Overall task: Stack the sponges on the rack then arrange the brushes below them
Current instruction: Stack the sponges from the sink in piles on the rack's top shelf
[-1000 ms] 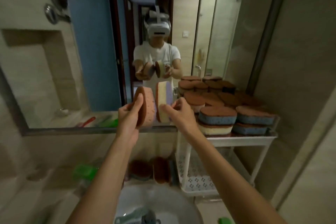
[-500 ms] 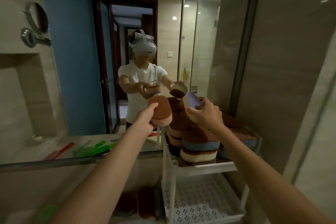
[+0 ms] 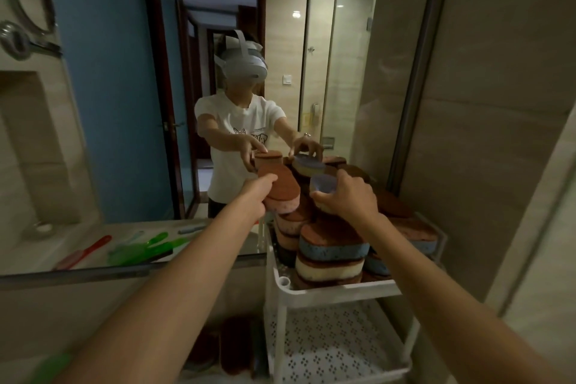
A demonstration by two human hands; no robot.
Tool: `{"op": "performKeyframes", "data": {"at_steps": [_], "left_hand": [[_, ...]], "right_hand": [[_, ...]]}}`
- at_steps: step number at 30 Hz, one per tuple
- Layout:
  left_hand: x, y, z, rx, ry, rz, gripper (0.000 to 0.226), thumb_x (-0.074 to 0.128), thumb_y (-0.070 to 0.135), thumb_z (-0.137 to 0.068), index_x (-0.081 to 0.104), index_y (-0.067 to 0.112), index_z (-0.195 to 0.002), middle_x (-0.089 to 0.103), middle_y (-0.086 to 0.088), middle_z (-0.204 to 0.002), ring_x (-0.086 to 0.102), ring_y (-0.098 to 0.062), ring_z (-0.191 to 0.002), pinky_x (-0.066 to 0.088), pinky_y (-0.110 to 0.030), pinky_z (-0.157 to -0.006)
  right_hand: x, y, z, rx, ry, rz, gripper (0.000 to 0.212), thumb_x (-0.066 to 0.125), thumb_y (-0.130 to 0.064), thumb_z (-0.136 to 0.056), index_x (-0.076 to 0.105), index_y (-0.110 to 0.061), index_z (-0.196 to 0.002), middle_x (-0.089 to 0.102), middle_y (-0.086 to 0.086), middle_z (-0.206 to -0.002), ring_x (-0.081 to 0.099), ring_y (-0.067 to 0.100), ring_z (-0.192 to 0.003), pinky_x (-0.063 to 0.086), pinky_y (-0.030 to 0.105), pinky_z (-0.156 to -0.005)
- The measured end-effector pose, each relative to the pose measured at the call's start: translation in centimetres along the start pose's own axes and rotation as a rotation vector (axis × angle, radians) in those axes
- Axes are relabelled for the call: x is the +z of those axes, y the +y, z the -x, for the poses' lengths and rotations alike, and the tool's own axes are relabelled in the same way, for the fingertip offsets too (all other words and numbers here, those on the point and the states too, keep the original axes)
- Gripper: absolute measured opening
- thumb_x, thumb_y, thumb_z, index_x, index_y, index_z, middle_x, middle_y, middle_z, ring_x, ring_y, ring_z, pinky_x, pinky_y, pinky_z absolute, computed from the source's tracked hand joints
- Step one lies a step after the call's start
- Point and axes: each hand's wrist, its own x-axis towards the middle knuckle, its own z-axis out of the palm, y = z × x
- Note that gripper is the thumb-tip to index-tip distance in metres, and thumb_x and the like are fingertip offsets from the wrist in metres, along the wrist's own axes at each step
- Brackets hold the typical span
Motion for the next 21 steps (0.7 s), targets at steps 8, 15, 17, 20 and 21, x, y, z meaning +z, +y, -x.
{"op": "performKeyframes", "data": {"at_steps": [8,15,17,20,21], "left_hand": [[0.5,-0.6,-0.6,-0.035,-0.028,0.040,0.041,0.050,0.017,-0.096,0.045,0.005,-0.135,0.053,-0.015,-0.137,0.052,-0.028,-0.125,0.043,-0.037,-0.099],[0.2,-0.5,-0.6,-0.040,-0.030,0.071,0.040,0.050,0.018,-0.095,0.046,0.007,-0.133,0.053,-0.015,-0.136,0.052,-0.029,-0.124,0.044,-0.038,-0.096],[0.2,-0.4,-0.6,-0.027,-0.020,0.056,0.039,0.051,0.019,-0.095,0.048,0.007,-0.132,0.055,-0.015,-0.134,0.053,-0.029,-0.122,0.045,-0.037,-0.090],[0.3,-0.2,-0.8,0.014,0.006,0.014,0.038,0.050,0.020,-0.095,0.049,0.007,-0.131,0.056,-0.014,-0.132,0.054,-0.029,-0.121,0.045,-0.038,-0.094],[0.4,-0.2,-0.9,0.027,0.006,-0.004,0.038,0.050,0.020,-0.095,0.049,0.007,-0.130,0.057,-0.013,-0.132,0.054,-0.028,-0.121,0.045,-0.038,-0.096]], "right_hand": [[0.4,0.4,-0.3,-0.070,-0.018,0.040,0.066,0.062,-0.060,-0.075,0.049,-0.012,-0.118,0.061,0.010,-0.110,0.061,0.029,-0.099,0.050,0.037,-0.073],[0.2,0.6,0.0,-0.075,0.169,-0.149,0.069,0.069,-0.046,-0.073,0.043,-0.010,-0.126,0.059,0.011,-0.119,0.050,0.033,-0.116,0.049,0.041,-0.089],[-0.2,0.6,0.3,-0.109,0.229,-0.114,0.068,0.071,-0.037,-0.073,0.041,-0.012,-0.129,0.052,0.008,-0.128,0.039,0.031,-0.124,0.041,0.040,-0.093],[-1.1,0.8,0.6,-0.253,0.251,0.130,0.063,0.066,-0.024,-0.078,0.036,-0.014,-0.133,0.040,0.006,-0.139,0.030,0.029,-0.128,0.037,0.041,-0.096],[-1.3,0.9,0.7,-0.317,0.231,0.222,0.061,0.062,-0.018,-0.081,0.033,-0.015,-0.134,0.035,0.005,-0.143,0.027,0.030,-0.130,0.036,0.043,-0.098]]}}
